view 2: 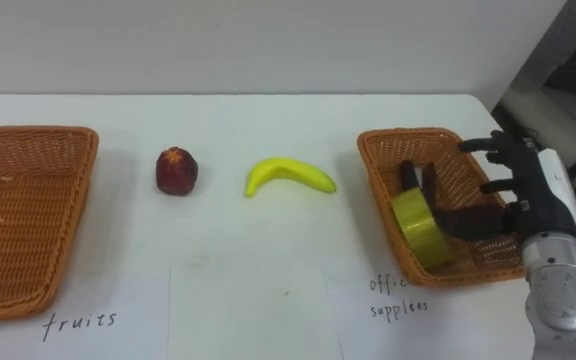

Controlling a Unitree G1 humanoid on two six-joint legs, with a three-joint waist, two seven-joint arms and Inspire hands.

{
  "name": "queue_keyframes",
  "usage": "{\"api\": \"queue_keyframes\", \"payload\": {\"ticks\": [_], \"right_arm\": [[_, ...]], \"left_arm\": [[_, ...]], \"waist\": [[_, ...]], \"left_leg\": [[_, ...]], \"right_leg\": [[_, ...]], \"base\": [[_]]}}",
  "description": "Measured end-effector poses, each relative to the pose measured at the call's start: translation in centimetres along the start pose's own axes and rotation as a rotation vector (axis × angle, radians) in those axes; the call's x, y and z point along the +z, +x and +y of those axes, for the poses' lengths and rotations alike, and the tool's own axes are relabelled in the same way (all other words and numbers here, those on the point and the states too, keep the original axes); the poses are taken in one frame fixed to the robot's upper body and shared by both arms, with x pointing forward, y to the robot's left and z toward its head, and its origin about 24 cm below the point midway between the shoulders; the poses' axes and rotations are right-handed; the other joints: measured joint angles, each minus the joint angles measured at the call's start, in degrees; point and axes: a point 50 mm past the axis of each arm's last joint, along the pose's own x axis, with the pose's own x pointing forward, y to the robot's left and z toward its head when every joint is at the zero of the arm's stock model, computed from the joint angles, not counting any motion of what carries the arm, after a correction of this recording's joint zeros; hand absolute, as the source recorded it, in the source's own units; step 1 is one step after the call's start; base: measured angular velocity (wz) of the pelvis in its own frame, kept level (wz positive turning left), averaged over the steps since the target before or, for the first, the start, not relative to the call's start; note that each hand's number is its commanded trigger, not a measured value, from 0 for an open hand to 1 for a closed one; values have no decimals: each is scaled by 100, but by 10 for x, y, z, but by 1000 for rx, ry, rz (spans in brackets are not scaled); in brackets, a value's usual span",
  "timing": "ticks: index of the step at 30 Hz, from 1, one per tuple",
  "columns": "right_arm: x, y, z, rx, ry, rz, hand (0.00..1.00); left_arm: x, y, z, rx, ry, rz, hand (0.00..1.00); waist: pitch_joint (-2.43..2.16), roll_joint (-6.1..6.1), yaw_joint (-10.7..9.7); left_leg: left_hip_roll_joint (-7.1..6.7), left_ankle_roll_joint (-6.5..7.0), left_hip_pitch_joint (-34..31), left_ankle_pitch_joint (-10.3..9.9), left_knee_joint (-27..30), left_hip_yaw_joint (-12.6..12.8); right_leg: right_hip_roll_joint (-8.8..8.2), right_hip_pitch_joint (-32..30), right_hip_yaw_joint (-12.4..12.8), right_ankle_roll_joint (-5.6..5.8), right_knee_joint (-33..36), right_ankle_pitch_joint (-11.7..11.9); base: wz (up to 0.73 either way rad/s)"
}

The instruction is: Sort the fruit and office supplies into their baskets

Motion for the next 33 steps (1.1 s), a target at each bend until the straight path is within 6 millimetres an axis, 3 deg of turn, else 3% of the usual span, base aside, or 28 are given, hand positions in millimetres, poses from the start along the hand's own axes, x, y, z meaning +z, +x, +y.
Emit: {"api": "queue_keyframes", "payload": {"ticks": [33], "right_arm": [[0, 0, -1, -10, -21, 2, 0]], "left_arm": [[1, 0, 0, -5, 0, -2, 0]], "waist": [[-14, -5, 7]], "left_leg": [[0, 0, 1, 0, 9, 0]], "right_leg": [[-4, 5, -56, 0, 5, 0]], "base": [[0]]}}
